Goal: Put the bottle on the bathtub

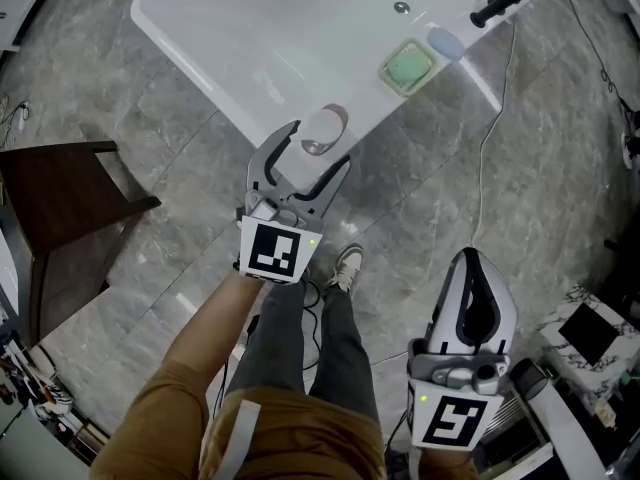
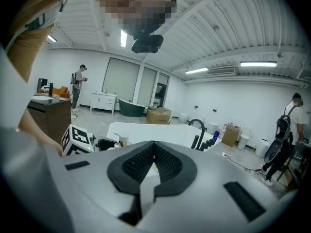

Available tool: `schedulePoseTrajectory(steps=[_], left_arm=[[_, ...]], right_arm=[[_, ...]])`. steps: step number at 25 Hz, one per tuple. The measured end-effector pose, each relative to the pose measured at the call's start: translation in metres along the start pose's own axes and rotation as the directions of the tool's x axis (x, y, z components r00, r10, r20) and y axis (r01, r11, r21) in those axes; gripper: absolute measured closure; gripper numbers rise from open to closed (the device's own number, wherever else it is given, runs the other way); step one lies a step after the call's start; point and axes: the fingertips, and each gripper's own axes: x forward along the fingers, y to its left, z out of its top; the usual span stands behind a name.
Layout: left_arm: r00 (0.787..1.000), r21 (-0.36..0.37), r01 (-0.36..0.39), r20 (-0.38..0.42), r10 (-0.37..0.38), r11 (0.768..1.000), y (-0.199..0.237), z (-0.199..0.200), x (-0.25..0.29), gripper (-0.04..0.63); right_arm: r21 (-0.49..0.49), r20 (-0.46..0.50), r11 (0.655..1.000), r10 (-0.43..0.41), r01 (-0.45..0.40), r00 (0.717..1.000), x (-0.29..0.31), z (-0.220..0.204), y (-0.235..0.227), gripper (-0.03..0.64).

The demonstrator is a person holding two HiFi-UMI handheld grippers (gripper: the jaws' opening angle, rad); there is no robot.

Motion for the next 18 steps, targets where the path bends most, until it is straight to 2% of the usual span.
schedulePoseTrajectory(steps=[8,14,18], left_arm=[[0.997,0.001,-0.067,-0.038,0.067,0.998,0.004,0.019,-0.027,0.288],[0.992,0.014,-0.099,-0.079,0.1,0.995,0.006,0.033,-0.046,0.369],[0.991,0.02,-0.099,-0.089,0.101,0.995,0.003,0.052,-0.056,0.452]], right_arm=[[-0.023,0.049,1.0,0.01,-0.008,0.999,-0.019,0.032,-0.012,0.614],[-0.028,0.069,0.999,0.018,-0.016,0.997,-0.033,0.048,-0.019,0.614],[-0.026,0.078,1.0,0.016,-0.014,0.997,-0.042,0.06,-0.025,0.614]])
